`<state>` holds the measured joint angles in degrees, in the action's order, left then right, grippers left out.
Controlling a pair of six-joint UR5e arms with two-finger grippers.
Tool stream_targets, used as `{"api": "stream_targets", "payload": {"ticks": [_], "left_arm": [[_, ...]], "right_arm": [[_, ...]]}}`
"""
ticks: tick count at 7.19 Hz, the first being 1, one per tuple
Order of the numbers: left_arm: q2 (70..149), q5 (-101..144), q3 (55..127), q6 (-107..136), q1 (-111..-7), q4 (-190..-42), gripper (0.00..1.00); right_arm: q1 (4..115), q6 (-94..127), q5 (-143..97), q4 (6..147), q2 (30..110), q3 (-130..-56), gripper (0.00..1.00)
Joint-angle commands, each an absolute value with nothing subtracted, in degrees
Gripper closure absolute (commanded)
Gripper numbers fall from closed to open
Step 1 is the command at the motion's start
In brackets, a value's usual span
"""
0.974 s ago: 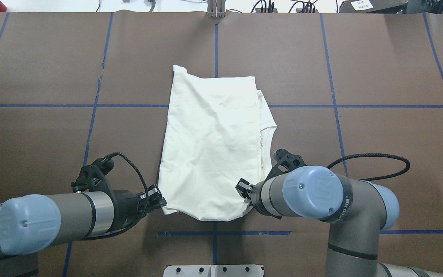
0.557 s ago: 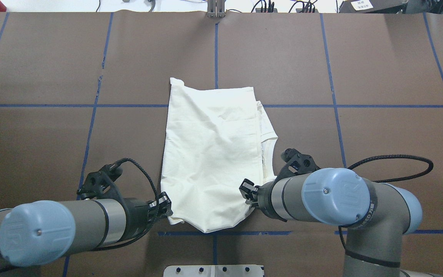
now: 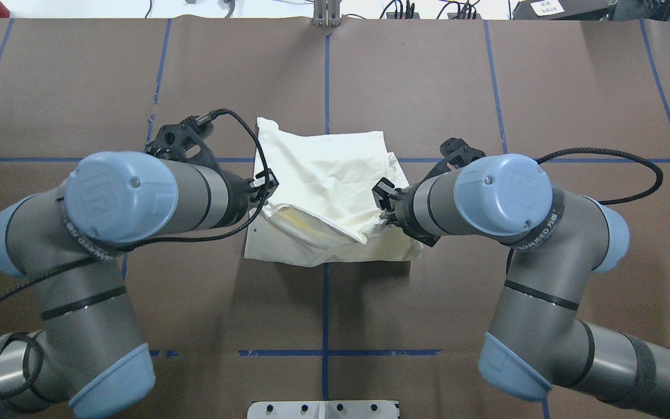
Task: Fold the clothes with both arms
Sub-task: 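Fold the near edge over toward the far edge with both grippers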
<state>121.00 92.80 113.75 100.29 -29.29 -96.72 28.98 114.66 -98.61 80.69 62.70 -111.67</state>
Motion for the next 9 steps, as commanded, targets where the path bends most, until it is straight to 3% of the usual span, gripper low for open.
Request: {"api": "stream_targets", "payload": {"ticks": [1, 5, 8, 9], "left_arm": [[123.1, 93.9, 102.6, 97.7, -34.5, -106.5, 1.0], [128.0, 93.9, 89.9, 93.5, -38.8, -114.1, 1.0], [130.3, 93.7, 81.3, 87.8, -39.6, -120.3, 0.97], [131.3, 93.7, 77.9, 86.5, -39.6, -122.3, 0.74]], "right_arm": [[33.3, 114.6, -101.9, 80.4, 57.0, -102.3, 1.0], [38.0, 116.5, -109.0, 70.0, 52.7, -86.6, 1.0], [39.2, 116.1, -109.2, 69.9, 48.5, -80.2, 1.0], [39.2, 116.1, -109.2, 68.6, 47.5, -77.9, 1.0]]}}
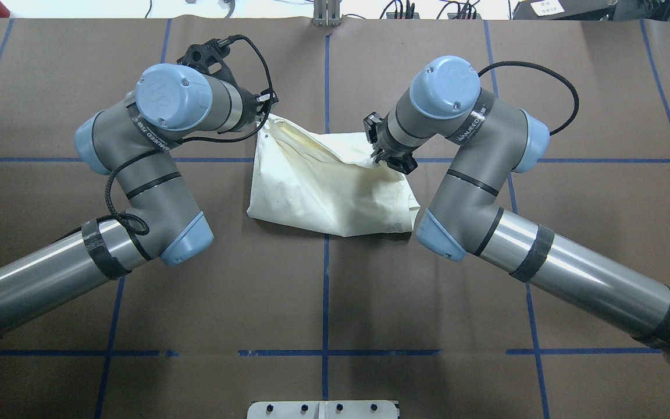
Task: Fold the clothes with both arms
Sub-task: 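Fold the near edge over toward the far edge with both grippers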
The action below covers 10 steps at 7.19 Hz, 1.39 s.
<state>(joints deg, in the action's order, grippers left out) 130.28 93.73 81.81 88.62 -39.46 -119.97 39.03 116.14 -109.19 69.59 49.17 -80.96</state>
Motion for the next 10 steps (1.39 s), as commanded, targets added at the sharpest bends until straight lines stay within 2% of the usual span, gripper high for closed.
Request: {"api": "stream_targets", "payload": {"ticks": [1, 2, 3, 4, 5, 6, 10], "left_arm": [[131.0, 93.9, 77.8, 86.4, -39.6, -124.8, 0.55], [130.7, 94.0, 78.4, 86.4, -39.6, -127.3, 0.52], [128.4, 94.8, 81.0, 86.3, -39.7, -128.5, 0.54], [122.4, 98.7, 82.4, 86.3, -39.7, -135.7, 0.68], [116.9, 100.7, 82.1, 86.4, -39.6, -148.8, 0.99], [115.6, 101.9, 80.3, 86.4, -39.1, -154.4, 1.0], [116.5, 102.2, 77.2, 86.5, -35.7, -158.5, 1.0]], "right_arm": [[39.4, 116.2, -109.4, 65.6, 47.5, -76.2, 1.0], [39.6, 116.1, -109.5, 65.5, 47.4, -75.9, 1.0], [40.5, 116.0, -110.6, 65.5, 47.4, -75.8, 1.0], [40.9, 115.9, -111.4, 65.5, 47.4, -75.8, 1.0], [40.9, 115.9, -111.4, 65.5, 47.3, -75.8, 1.0], [40.9, 115.9, -111.4, 65.5, 47.4, -75.8, 1.0], [40.9, 115.8, -111.4, 65.5, 47.3, -75.8, 1.0]]}}
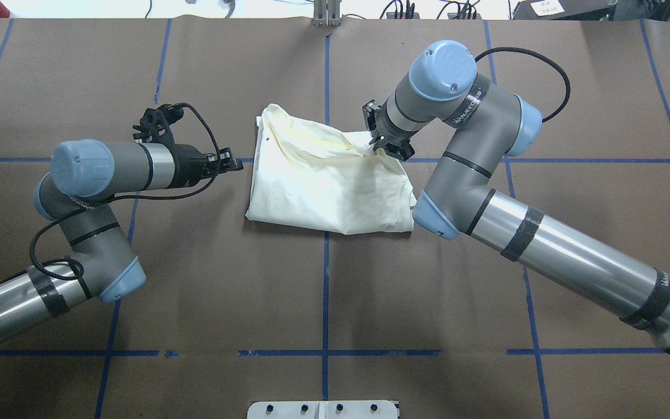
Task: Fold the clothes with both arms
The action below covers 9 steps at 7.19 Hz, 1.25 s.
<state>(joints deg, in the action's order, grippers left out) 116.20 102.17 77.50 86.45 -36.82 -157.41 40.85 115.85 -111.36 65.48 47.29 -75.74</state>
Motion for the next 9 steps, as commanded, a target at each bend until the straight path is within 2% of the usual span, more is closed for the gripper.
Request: {"api": "stream_targets", "payload": {"ticks": [1, 9], "left_arm": [[116.5, 102.2, 77.1, 86.6, -34.4, -160.1, 1.0], [114.8, 110.0, 77.5, 86.8, -29.1, -168.0, 1.0]], "right_arm": [[40.9, 115.8, -111.4, 65.5, 47.3, -75.8, 1.0], [40.8, 115.8, -111.3, 65.5, 46.9, -75.1, 1.0]]}}
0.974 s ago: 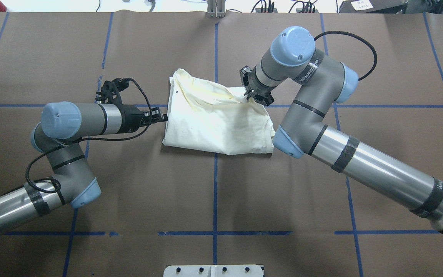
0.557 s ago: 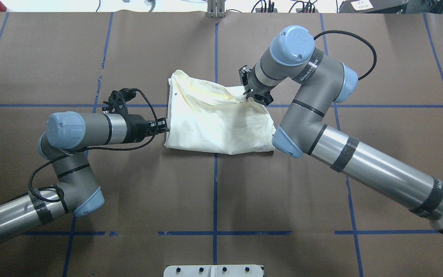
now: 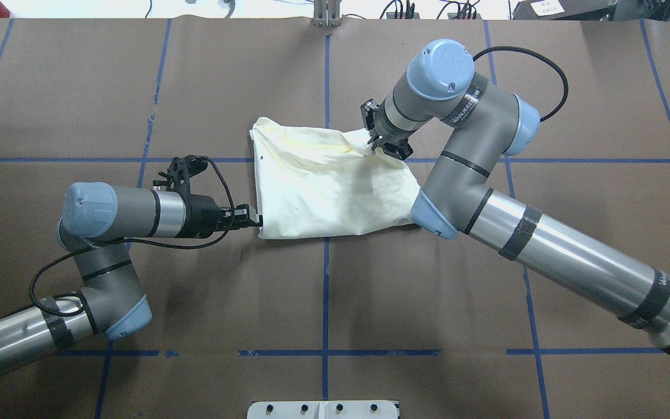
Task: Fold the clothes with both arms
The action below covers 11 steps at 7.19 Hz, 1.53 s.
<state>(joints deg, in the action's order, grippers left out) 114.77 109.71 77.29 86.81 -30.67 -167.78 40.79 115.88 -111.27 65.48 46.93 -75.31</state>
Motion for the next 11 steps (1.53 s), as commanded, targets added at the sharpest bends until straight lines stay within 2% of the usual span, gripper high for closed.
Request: {"api": "stream_targets", "payload": {"ticks": [1, 4, 5, 8, 11], "left_arm": [[114.7, 110.0, 77.2, 86.8, -27.8, -168.9, 1.0], [114.3, 115.3, 77.8, 87.0, -26.5, -170.4, 1.0], [112.7, 115.7, 80.4, 87.1, -26.6, -170.5, 1.0], [113.4, 113.6, 82.5, 90.1, -28.3, -167.7, 1.0], [118.8, 108.2, 79.3, 89.6, -29.7, -161.3, 1.0]], "right_arm": [[40.8, 115.8, -111.3, 65.4, 46.8, -74.7, 1.0], [40.9, 115.8, -111.3, 65.3, 46.8, -74.3, 1.0], [41.3, 115.1, -111.0, 65.3, 46.6, -73.6, 0.01], [46.1, 111.3, -115.5, 65.4, 44.3, -73.8, 0.0], [41.9, 111.2, -114.9, 63.6, 44.6, -74.0, 0.0]]}}
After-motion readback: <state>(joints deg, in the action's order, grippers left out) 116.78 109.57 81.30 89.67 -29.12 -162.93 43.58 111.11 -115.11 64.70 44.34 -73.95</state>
